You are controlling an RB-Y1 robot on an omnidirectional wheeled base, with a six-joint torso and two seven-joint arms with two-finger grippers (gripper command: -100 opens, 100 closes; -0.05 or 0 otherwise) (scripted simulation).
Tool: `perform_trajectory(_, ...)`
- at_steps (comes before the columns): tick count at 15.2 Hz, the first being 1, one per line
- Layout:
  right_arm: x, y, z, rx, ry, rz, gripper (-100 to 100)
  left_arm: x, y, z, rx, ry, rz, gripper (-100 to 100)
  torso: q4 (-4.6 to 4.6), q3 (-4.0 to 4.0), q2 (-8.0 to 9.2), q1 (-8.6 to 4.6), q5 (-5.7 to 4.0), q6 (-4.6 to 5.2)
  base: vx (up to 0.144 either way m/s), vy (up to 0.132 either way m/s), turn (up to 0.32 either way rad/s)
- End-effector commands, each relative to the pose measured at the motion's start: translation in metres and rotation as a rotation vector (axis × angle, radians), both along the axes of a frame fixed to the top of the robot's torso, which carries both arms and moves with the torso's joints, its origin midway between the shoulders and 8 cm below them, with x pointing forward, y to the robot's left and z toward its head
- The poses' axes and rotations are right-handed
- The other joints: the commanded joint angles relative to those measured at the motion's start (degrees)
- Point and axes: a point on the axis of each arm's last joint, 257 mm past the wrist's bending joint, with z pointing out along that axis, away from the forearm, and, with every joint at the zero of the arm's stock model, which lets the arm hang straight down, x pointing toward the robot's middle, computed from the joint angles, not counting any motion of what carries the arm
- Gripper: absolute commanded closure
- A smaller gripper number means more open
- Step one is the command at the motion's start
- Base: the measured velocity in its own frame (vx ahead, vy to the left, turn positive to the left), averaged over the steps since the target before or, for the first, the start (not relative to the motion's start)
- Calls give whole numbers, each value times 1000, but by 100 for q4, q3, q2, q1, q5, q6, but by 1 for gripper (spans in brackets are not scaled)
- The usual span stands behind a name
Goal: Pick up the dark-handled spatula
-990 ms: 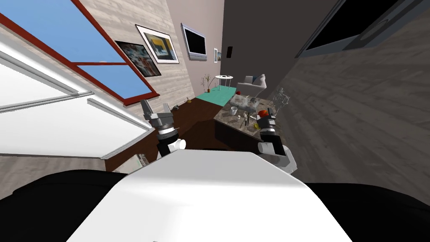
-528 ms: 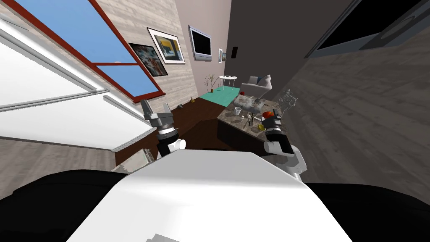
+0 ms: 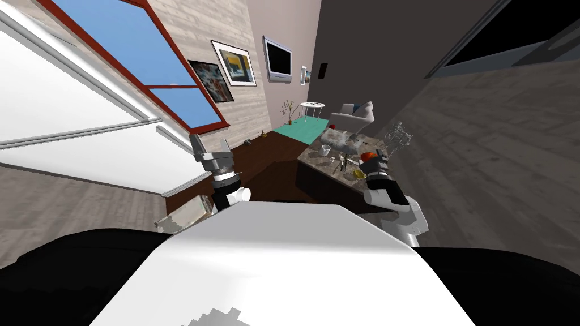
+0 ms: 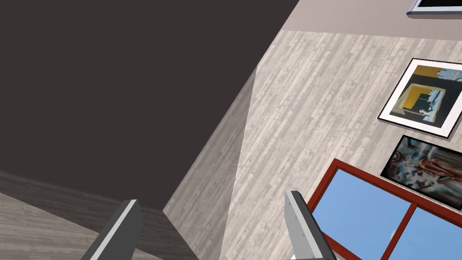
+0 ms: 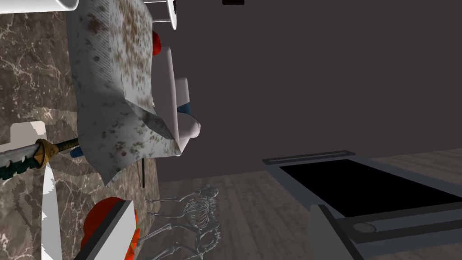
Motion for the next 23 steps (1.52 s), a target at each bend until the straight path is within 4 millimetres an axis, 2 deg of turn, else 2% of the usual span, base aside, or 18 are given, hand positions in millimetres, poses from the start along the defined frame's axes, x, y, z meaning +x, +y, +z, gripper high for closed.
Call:
perform_trajectory(1,-5,-30,-3,48,25,-49,-100,0,0,0,0,0,0,0,0,0,0,0,0,0,-2,51,139)
perform_trajectory(4,-6,-33,-14,62,61,-65,-100,0,0,0,0,0,0,0,-1,-2,-3,-1,-1,0,-1,39,72)
perform_trajectory(5,-13,-58,-14,105,70,-107,-100,0,0,0,0,0,0,0,-1,-2,-3,-6,-2,1,1,37,122)
perform_trajectory(7,-14,-61,-23,117,100,-120,-100,0,0,0,0,0,0,0,-1,-3,-6,-3,-1,-3,8,42,115)
perform_trajectory(8,-23,-85,-24,165,104,-164,-100,0,0,0,0,0,0,0,-2,-4,-7,-4,-1,-1,24,57,158)
perform_trajectory(11,-25,-88,-33,178,135,-179,-100,0,0,0,0,0,0,0,-3,-8,-13,0,0,0,20,41,69)
perform_trajectory(12,-35,-112,-34,230,135,-225,-100,0,0,0,0,0,0,0,-3,-6,-10,-5,-1,1,16,39,140)
perform_trajectory(14,-38,-114,-43,245,167,-240,-100,0,0,0,0,0,0,0,-3,-7,-12,-3,-1,-2,20,40,110)
perform_trajectory(15,-49,-138,-44,301,163,-288,-100,0,0,0,0,0,0,0,-3,-7,-11,-4,-2,0,28,50,129)
perform_trajectory(17,-53,-140,-54,317,196,-305,-100,0,0,0,0,0,0,0,-4,-10,-18,0,0,-3,39,44,112)
perform_trajectory(18,-66,-162,-56,378,189,-354,-100,0,0,0,0,0,0,0,-4,-11,-18,-3,-1,0,50,39,157)
perform_trajectory(21,-70,-163,-66,393,222,-371,-100,0,0,0,0,0,0,0,-6,-14,-24,-5,-2,0,45,31,63)
perform_trajectory(22,-86,-184,-71,462,218,-425,-100,0,0,0,0,0,0,0,-5,-12,-19,-8,-2,1,48,44,150)
perform_trajectory(23,-88,-185,-75,469,233,-433,-100,0,0,0,0,0,0,0,-5,-12,-22,-4,-2,-3,57,39,159)
